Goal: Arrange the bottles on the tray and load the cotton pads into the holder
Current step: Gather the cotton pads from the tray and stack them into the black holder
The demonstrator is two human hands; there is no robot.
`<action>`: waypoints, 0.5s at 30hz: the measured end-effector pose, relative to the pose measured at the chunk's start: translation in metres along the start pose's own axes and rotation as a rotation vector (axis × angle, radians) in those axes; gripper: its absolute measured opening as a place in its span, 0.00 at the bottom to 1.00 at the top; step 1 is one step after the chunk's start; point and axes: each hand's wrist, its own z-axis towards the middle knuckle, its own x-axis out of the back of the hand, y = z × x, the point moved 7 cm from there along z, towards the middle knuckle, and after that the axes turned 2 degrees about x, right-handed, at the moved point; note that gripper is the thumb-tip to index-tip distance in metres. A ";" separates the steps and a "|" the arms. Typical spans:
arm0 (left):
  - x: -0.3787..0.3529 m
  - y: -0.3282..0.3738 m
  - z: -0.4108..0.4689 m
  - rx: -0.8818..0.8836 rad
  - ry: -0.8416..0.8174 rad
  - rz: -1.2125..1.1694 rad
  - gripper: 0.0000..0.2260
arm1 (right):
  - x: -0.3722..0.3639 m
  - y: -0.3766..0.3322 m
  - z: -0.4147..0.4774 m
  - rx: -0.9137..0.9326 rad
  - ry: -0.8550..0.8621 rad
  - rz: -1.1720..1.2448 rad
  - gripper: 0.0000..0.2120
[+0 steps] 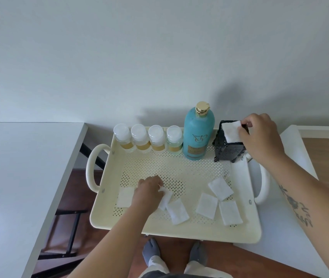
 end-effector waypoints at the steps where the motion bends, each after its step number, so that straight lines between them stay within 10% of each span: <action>1: -0.001 0.000 0.000 0.003 -0.010 -0.002 0.10 | 0.005 -0.003 -0.004 0.038 0.059 -0.033 0.07; 7: -0.002 0.000 0.000 -0.005 -0.016 -0.004 0.09 | -0.002 -0.027 -0.033 0.330 0.121 -0.208 0.08; 15: 0.006 -0.002 -0.005 -0.063 0.068 -0.075 0.04 | -0.029 -0.014 -0.029 0.264 -0.127 -0.472 0.31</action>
